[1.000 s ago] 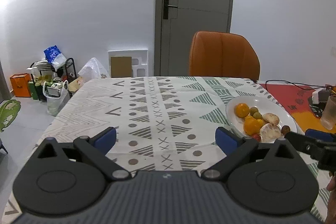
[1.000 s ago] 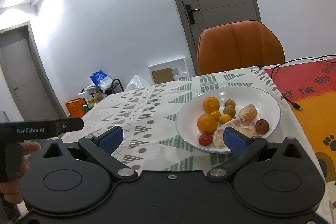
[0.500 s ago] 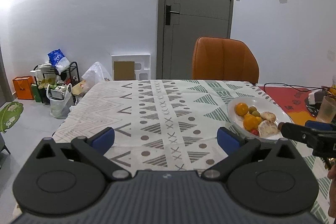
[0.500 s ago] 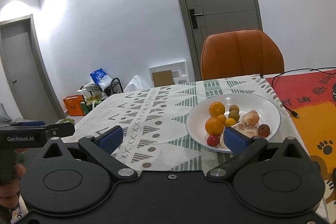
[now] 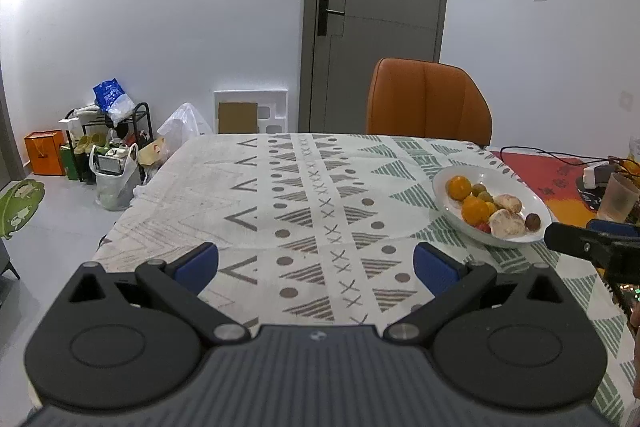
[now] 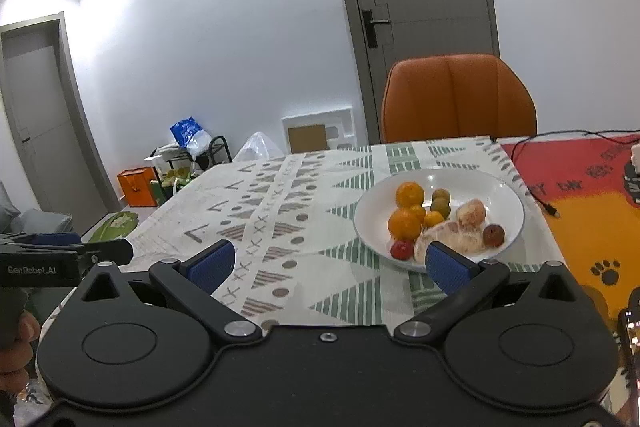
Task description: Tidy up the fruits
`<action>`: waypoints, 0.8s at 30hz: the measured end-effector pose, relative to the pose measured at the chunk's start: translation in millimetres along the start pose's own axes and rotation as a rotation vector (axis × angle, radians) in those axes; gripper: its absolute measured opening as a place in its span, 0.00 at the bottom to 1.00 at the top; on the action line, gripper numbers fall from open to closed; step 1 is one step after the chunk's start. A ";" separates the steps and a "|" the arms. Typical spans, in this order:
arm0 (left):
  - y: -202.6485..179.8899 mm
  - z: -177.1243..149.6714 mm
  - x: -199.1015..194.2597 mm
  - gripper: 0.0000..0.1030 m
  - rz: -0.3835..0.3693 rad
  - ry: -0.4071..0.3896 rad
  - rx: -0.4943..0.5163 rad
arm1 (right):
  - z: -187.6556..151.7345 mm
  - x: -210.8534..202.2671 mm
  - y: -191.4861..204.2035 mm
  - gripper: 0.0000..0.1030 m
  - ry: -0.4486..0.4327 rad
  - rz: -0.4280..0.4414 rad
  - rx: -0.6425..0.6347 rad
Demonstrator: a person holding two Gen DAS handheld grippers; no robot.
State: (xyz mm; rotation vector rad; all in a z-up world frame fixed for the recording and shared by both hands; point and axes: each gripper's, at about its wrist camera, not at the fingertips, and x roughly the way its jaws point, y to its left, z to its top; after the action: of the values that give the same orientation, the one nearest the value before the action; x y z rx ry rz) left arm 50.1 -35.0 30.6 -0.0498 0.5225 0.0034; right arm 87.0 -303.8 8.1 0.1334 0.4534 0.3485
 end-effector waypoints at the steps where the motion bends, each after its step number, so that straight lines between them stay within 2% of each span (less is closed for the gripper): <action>1: 0.8 -1.3 -0.8 1.00 0.001 0.003 0.002 | -0.7 -0.8 -0.4 1.00 0.004 0.001 0.001; 16: 19.3 -24.6 -21.3 1.00 0.011 0.058 -0.018 | -13.2 -17.5 14.5 1.00 0.043 0.016 -0.038; 20: 21.0 -26.9 -26.4 1.00 0.011 0.056 -0.031 | -15.7 -22.4 16.0 1.00 0.044 0.026 -0.008; 24: 18.8 -25.7 -29.7 1.00 0.011 0.048 -0.022 | -16.4 -23.9 21.8 1.00 0.043 0.031 -0.031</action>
State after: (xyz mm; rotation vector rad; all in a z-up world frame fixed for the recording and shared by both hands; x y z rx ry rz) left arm 11.3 -17.1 22.4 -0.0682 0.5706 0.0185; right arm 52.9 -291.2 7.6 0.1025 0.4888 0.3896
